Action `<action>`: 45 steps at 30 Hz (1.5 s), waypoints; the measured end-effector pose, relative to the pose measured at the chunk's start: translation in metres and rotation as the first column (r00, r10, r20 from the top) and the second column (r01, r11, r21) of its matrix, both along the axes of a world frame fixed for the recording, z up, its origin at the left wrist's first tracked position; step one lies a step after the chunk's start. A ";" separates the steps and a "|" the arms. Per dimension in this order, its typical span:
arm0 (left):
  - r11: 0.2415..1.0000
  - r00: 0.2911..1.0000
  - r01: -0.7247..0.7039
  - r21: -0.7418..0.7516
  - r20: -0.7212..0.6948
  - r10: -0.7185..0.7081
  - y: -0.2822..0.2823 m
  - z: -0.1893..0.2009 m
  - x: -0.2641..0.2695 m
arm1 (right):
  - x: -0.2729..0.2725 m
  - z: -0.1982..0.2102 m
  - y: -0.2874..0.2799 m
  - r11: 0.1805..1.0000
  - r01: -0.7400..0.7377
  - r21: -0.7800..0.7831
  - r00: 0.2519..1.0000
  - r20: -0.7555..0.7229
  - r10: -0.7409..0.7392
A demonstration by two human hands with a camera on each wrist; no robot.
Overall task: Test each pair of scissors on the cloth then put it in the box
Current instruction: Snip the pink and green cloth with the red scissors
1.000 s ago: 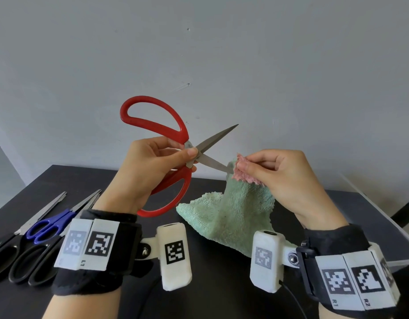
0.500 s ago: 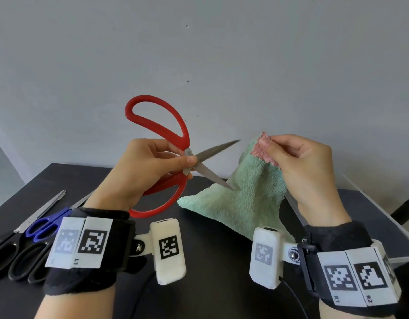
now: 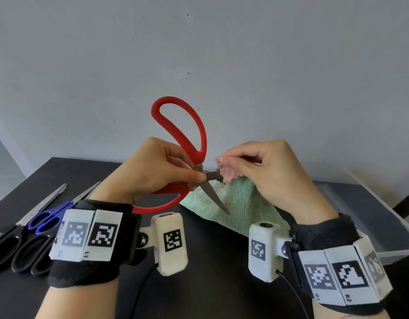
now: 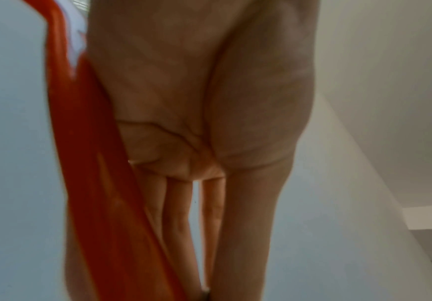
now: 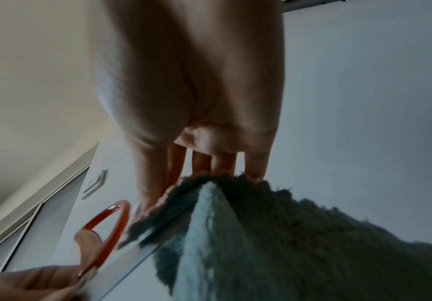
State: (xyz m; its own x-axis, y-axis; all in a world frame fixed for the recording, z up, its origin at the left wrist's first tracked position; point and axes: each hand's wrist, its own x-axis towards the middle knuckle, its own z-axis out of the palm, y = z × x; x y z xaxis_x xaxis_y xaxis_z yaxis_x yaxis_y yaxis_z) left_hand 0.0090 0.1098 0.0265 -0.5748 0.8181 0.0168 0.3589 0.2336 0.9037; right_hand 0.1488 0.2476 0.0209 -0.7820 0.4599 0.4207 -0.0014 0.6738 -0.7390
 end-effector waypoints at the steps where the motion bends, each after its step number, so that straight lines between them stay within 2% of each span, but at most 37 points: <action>1: 1.000 1.000 0.010 -0.013 -0.018 -0.010 -0.001 0.000 -0.001 | 0.000 -0.001 0.001 1.000 0.022 0.005 1.000 -0.015 -0.022; 3: 0.999 0.999 0.025 -0.035 -0.039 -0.026 -0.003 0.000 -0.003 | 0.001 -0.003 0.008 0.993 0.121 0.003 0.989 -0.081 -0.120; 6: 0.994 0.996 0.071 -0.079 -0.056 -0.076 -0.005 0.002 -0.004 | 0.007 -0.006 0.023 0.954 0.298 -0.027 0.937 -0.185 -0.297; 8: 0.989 0.993 0.105 -0.102 -0.047 -0.110 -0.006 0.002 -0.003 | 0.010 -0.007 0.027 0.931 0.364 -0.018 0.911 -0.198 -0.361; 10: 0.990 0.993 0.110 -0.088 -0.031 -0.113 -0.005 0.002 -0.002 | 0.011 -0.004 0.025 0.951 0.307 -0.020 0.936 -0.175 -0.306; 13: 0.991 0.994 0.105 -0.080 -0.029 -0.108 -0.001 0.001 0.001 | 0.008 0.004 0.008 0.998 0.058 -0.039 0.993 -0.097 -0.062; 16: 0.996 0.996 0.073 -0.060 -0.053 -0.076 0.001 0.000 0.001 | 0.003 0.007 -0.005 0.994 -0.094 -0.049 0.995 0.014 0.094; 24: 0.998 0.999 0.032 0.059 -0.016 -0.031 0.002 0.001 0.004 | -0.002 -0.001 -0.005 0.994 -0.085 -0.071 0.988 0.119 0.093; 32: 0.997 0.997 0.057 0.052 -0.061 -0.054 0.000 -0.001 -0.001 | -0.004 -0.003 -0.004 0.998 -0.039 0.053 0.979 0.203 0.028; 45: 0.995 1.000 -0.008 0.096 -0.026 0.010 -0.006 0.001 -0.006 | 0.000 -0.002 0.004 0.999 -0.031 0.034 0.990 0.140 0.026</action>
State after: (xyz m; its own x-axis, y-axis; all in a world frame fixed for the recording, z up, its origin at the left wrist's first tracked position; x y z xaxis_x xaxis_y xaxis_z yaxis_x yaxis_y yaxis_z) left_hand 0.0035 0.1035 0.0270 -0.5804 0.8069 0.1099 0.3813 0.1500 0.9122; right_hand 0.1490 0.2517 0.0187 -0.8470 0.4229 0.3222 0.0807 0.7012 -0.7084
